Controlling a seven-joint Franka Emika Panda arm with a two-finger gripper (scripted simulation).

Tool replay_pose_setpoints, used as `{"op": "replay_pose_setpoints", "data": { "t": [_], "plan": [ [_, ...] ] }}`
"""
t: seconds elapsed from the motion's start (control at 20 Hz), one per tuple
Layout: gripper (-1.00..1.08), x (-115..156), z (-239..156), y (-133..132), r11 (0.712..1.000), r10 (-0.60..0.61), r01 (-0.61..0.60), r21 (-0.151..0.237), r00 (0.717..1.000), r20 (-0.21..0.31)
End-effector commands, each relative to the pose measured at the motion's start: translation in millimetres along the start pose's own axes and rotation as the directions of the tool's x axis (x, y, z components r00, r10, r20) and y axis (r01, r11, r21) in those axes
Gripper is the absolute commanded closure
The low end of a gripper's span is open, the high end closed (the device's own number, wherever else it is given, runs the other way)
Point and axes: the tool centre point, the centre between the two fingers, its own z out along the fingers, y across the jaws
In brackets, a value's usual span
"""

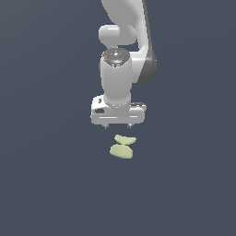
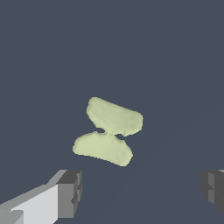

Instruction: Pick up the object and move it to a goal position.

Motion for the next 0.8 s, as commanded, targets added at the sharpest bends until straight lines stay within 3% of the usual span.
{"op": "replay_pose_setpoints", "data": {
  "t": [0.0, 0.75],
  "plan": [
    [-0.92, 0.0, 0.0, 0.0, 1.000, 0.000, 0.000, 0.000, 1.000, 0.000],
    [-0.92, 0.6, 2.2, -4.7, 0.999, -0.032, 0.032, -0.007, 0.999, 0.006]
  ]
}}
